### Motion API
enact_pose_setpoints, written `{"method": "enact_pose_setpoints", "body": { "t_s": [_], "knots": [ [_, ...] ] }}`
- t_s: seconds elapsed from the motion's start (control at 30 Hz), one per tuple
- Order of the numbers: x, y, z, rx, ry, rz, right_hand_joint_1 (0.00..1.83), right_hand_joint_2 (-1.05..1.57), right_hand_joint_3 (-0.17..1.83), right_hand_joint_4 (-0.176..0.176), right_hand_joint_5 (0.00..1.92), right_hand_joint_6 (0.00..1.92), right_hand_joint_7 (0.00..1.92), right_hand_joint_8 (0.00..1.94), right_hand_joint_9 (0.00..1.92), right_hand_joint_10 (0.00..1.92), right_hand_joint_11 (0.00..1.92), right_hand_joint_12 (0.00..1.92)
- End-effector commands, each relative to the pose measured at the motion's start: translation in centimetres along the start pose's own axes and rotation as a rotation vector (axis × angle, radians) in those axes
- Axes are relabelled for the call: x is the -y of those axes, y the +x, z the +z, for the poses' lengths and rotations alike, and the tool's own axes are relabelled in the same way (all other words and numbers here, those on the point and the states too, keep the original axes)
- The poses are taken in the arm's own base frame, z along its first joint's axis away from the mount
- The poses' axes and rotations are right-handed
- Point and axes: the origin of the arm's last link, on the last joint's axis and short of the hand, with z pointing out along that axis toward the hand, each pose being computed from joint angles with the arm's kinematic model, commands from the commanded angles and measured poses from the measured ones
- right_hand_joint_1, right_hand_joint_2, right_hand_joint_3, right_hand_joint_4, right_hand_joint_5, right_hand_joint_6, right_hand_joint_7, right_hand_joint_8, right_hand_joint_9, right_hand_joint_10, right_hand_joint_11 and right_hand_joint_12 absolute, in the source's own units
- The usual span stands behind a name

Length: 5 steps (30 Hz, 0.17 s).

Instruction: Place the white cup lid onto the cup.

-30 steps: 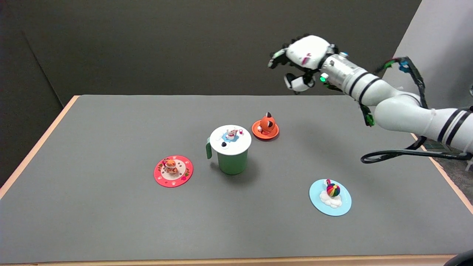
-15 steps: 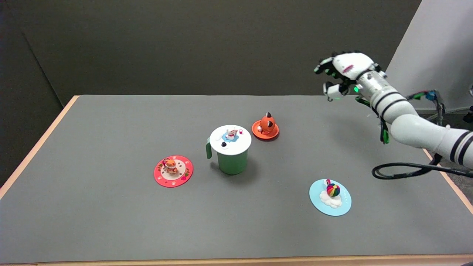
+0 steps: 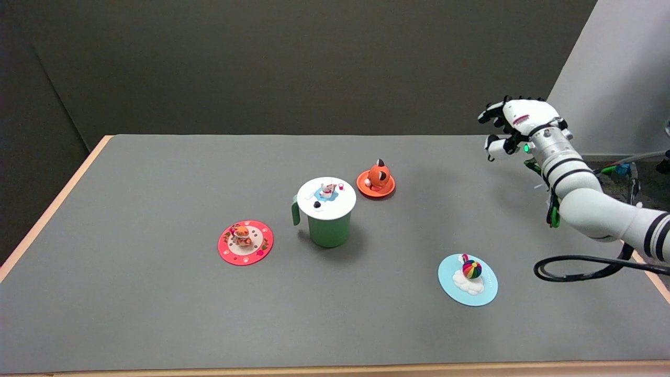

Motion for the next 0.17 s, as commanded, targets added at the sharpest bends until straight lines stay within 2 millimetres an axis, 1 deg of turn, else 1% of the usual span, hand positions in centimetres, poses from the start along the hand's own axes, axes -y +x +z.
{"method": "enact_pose_setpoints", "body": {
  "t_s": [0.03,0.17],
  "knots": [
    [-0.56,-1.99,-2.45,0.002,-0.072,0.042,0.99,0.78,0.99,0.176,0.70,0.19,0.86,0.18,0.98,0.28,0.77,1.01],
    [-0.29,-2.07,-2.59,0.005,-0.064,0.047,0.99,0.78,0.99,0.176,0.71,0.19,0.86,0.18,0.98,0.28,0.77,1.02]
  ]
}}
